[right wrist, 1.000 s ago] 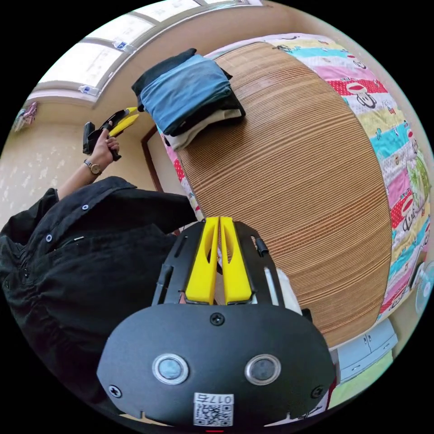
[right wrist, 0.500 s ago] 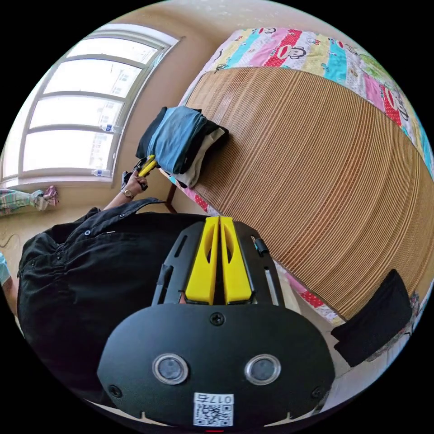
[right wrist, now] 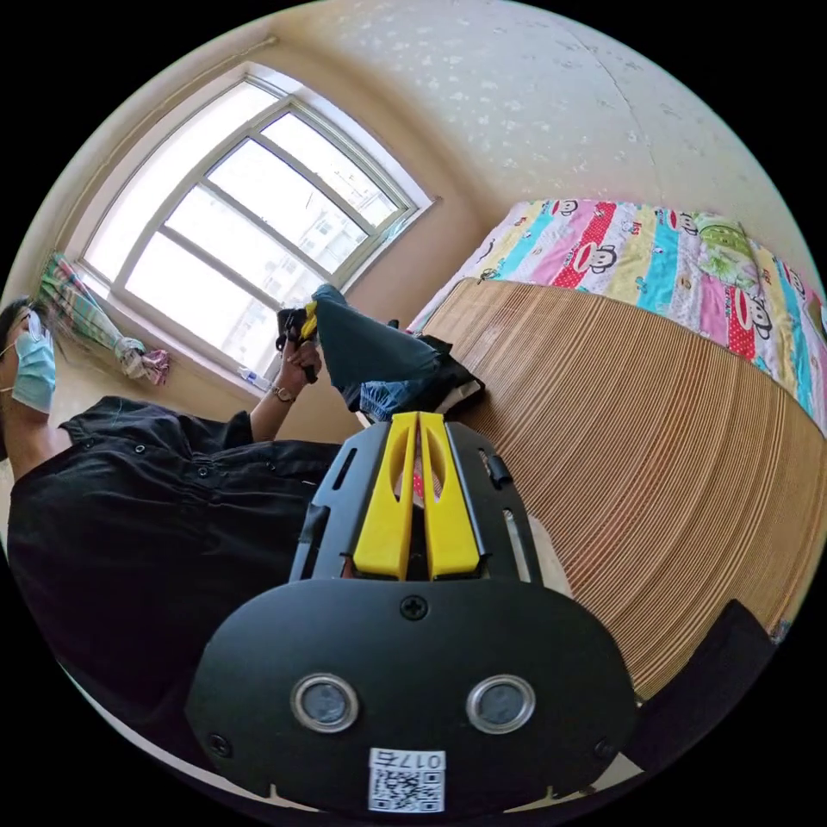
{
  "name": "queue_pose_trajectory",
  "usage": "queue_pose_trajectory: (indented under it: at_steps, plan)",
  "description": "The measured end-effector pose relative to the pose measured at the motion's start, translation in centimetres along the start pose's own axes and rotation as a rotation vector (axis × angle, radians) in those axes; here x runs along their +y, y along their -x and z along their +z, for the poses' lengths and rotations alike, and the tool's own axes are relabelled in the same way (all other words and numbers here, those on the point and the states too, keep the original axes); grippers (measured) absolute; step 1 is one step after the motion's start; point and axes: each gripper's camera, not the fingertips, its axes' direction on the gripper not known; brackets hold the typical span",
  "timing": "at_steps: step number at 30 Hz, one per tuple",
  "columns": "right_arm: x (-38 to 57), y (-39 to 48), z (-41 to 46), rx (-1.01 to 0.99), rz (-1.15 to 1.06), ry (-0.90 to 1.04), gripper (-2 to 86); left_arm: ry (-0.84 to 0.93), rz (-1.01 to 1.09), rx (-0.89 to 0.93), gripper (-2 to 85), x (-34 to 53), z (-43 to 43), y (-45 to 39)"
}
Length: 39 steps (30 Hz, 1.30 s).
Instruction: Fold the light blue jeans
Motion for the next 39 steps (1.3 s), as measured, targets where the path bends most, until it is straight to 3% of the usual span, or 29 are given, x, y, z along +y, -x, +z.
queue_pose_trajectory:
  at_steps: [5, 10, 15, 18, 19, 23, 25, 28, 30, 33, 36, 39]
  plan:
    - [0.0, 2.9, 0.2, 0.085, -0.072, -0.136, 1.3, -0.005, 0.213, 0.103, -0.4, -2.4, 8.5, -11.3]
    - [0.3, 4.1, 1.5, 0.146, -0.114, -0.116, 5.3, 0.122, 0.438, 0.025, -0.4, -2.9, 15.8, -23.4]
    - [1.2, 3.4, 5.8, -0.021, -0.174, 0.004, 24.0, 0.123, 0.509, 0.012, -0.5, -2.0, 21.3, -30.0]
    - [1.5, 4.8, 8.0, -0.014, -0.193, 0.023, 30.5, 0.182, 0.545, 0.142, -0.5, -1.6, 25.9, -32.3]
    - [1.4, 5.1, 8.0, -0.013, -0.196, 0.008, 30.9, 0.218, 0.543, 0.214, -0.5, -1.4, 28.3, -32.9]
    - [1.2, 6.0, 4.7, 0.138, -0.104, -0.189, 17.5, 0.374, 0.502, 0.523, -0.5, 0.7, 37.6, -34.8]
    - [2.0, 5.4, 1.2, 0.118, -0.075, -0.318, 12.7, 0.447, 0.486, 0.554, -0.2, 1.6, 40.7, -35.4]
    - [3.4, 3.2, -5.7, -0.011, -0.075, -0.458, 10.4, 0.430, 0.433, 0.608, 1.1, 1.2, 41.5, -34.0]
    - [4.6, 2.4, -11.7, -0.148, -0.190, -0.548, 9.7, 0.419, 0.411, 0.607, 1.8, 0.2, 40.9, -32.1]
    - [5.9, 2.1, -18.2, -0.331, -0.396, -0.628, 9.3, 0.393, 0.301, 0.455, 0.1, -1.7, 39.4, -26.6]
    - [6.2, 2.5, -22.6, -0.566, -0.646, -0.668, 9.1, 0.329, 0.048, 0.345, 0.6, -3.0, 38.3, -17.8]
    - [5.8, 2.1, -25.0, -0.857, -0.855, -0.735, 9.0, 0.311, -0.188, 0.318, 6.8, -3.2, 38.5, -9.4]
